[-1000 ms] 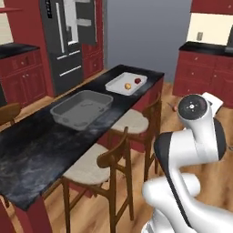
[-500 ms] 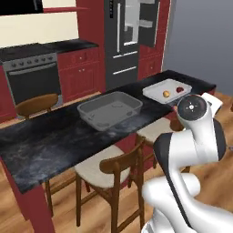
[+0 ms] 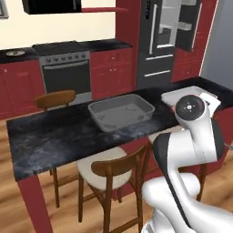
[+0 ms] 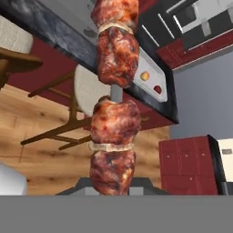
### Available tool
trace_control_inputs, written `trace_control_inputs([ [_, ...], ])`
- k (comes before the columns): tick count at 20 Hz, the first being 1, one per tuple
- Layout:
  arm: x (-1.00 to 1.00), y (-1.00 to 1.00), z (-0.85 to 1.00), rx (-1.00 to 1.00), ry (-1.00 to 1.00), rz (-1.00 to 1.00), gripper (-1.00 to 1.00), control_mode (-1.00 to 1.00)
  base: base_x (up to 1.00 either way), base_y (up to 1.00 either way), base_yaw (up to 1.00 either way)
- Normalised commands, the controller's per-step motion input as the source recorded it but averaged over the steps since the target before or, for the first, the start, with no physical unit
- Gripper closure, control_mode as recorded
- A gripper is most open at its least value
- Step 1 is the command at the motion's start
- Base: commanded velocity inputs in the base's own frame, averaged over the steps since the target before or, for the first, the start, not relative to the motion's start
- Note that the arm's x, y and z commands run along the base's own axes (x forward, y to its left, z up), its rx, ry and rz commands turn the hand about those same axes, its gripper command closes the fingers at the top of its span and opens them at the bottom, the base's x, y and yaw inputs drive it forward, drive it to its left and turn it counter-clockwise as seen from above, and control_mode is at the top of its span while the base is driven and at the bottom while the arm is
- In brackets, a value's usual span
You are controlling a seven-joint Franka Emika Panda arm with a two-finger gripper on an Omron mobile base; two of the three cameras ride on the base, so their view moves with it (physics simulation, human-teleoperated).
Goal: Place the cold items (mango and tomato) from the fridge in one tupperware on the dining counter. Place the warm items (kebab skewer and hot dog) in the stove area in another tupperware.
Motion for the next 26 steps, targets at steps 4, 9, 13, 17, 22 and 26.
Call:
trace_control_inputs([
  [4, 0.00, 0.00, 0.00, 0.00, 0.00, 0.00, 1.00, 1.00, 0.41, -0.98, 0.13],
  [9, 0.00, 0.00, 0.00, 0.00, 0.00, 0.00, 1.00, 1.00, 0.83, -0.48, 0.37],
  [13, 0.00, 0.00, 0.00, 0.00, 0.00, 0.00, 1.00, 1.00, 1.00, 0.00, 0.67],
  [17, 0.25, 0.00, 0.00, 0.00, 0.10, 0.12, 1.00, -1.00, 0.75, 0.00, 0.46],
  [22, 1.00, 0.00, 0.00, 0.00, 0.56, 0.33, 1.00, -1.00, 0.00, 0.00, 0.00],
  [26, 1.00, 0.03, -0.07, 0.00, 0.62, 0.30, 1.00, -1.00, 0.00, 0.00, 0.00],
])
